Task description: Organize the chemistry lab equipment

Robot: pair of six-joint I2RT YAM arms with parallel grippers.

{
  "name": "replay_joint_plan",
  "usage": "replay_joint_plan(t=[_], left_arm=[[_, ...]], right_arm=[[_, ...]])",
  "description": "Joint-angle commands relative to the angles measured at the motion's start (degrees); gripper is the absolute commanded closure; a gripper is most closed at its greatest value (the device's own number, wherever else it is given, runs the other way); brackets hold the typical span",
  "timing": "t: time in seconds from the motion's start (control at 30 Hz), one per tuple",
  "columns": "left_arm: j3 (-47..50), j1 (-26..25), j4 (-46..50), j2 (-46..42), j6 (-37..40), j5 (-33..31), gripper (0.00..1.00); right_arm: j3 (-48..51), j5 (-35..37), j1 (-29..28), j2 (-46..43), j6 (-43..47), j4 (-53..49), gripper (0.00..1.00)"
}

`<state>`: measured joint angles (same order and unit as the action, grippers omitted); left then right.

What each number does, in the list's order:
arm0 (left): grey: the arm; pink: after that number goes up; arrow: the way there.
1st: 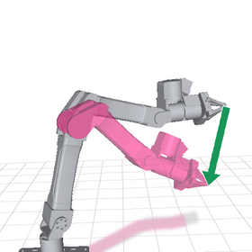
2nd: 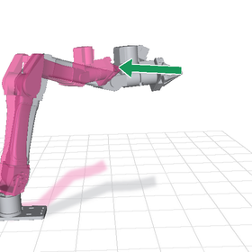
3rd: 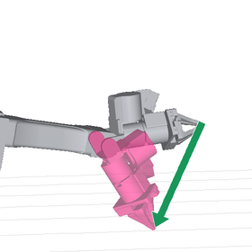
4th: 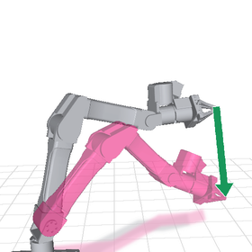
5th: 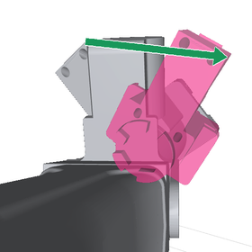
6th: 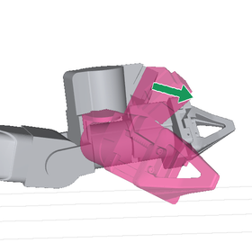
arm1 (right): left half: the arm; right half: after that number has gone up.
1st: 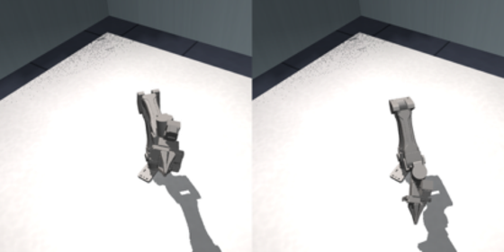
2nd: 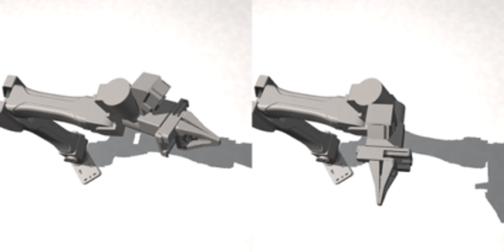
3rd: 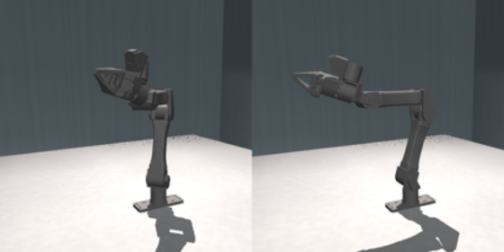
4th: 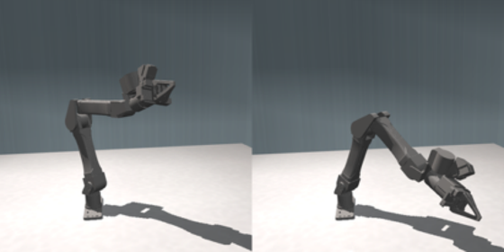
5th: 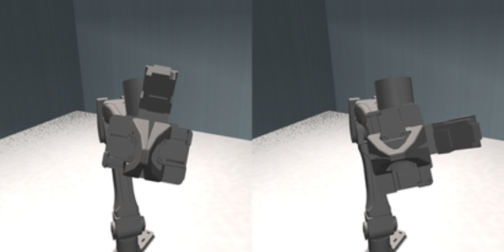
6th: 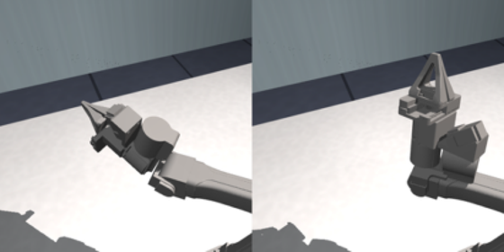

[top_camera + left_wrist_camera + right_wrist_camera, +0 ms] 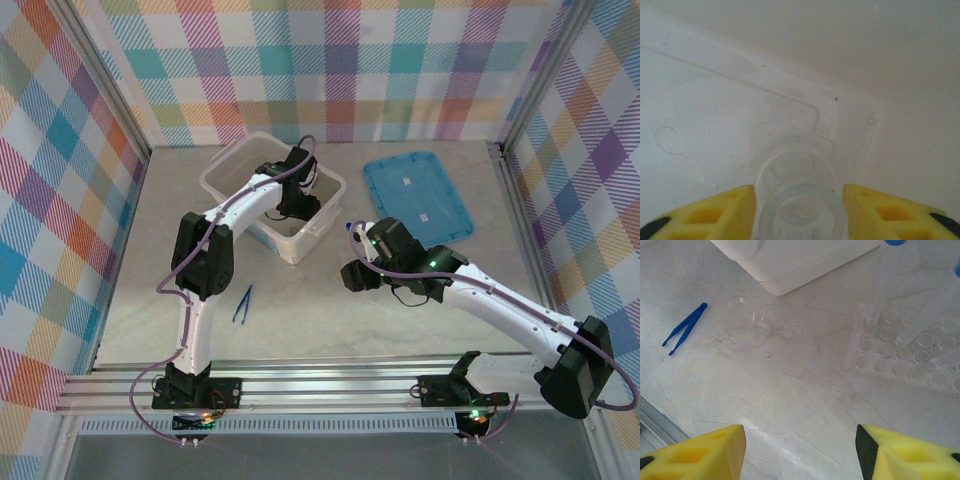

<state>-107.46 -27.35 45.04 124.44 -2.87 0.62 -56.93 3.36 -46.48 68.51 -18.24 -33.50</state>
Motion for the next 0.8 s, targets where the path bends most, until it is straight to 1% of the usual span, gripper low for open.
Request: replay_joint_plan(t=[0.0,0.17,0.37,0.53,0.77], left_arm=[[-0.8,-0.6,1.6,-0.7,0.1,0.3,0.48],[-1.0,-0.6,1.8,-2.0,-0.1,-0.2,0.43],[-1.5,-0.6,2.0,-3.4,-0.3,-0.5,0.32],[-2.7,-0.7,2.4,-4.0,-0.4,-1.3,0.26],[-4.4,-0.7,3.1,-5.1,-1.0,-0.8,0.23]], right_arm=[[0.1,-0.8,0.2,-1.1,-0.5,0.2,0.39],[0.1,-0.8,0.2,-1.0,-0.5,0.3,0.39],[-0.4,-1.1,0.2,-0.9,-0.5,0.1,0.39],[-1.1,-1.3,0.3,-0.5,-0.2,-0.2,0.39],[-1.9,-1.2,0.2,-0.3,0.0,-0.6,0.39]])
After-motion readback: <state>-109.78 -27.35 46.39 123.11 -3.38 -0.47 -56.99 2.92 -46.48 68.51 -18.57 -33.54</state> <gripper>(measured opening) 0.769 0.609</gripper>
